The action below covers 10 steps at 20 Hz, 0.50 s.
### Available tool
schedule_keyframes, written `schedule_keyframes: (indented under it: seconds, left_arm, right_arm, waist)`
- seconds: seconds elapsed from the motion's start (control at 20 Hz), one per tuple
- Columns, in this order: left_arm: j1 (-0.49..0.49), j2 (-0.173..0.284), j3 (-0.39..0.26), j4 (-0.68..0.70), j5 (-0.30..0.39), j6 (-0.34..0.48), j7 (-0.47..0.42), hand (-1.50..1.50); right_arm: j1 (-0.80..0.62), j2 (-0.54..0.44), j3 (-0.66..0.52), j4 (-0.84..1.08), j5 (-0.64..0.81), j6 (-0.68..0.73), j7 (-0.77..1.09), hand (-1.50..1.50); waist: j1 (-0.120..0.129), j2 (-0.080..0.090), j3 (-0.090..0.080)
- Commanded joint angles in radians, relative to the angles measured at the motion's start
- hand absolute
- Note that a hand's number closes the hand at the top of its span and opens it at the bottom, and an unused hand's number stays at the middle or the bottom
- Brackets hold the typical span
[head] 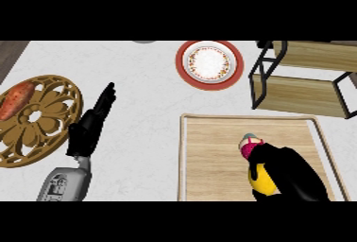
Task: Pick the lemon from the tray and place it in the tiered shelf
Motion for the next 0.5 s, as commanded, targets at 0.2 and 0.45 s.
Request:
schedule_keyframes:
  seconds: [0.2,0.45]
  left_arm:
    - [-0.030,-0.018,-0.004,0.023,-0.019,0.027,0.020,0.00]
    - [0.024,-0.021,-0.019,-0.033,-0.012,0.015,0.025,0.00]
  right_arm:
    - [-0.042,0.231,0.156,0.008,0.015,-0.202,0.546,1.50]
    - [-0.075,0.234,0.231,-0.139,-0.097,-0.442,0.658,1.50]
  waist:
    - [0.005,0.010,0.006]
    - [0.008,0.004,0.007]
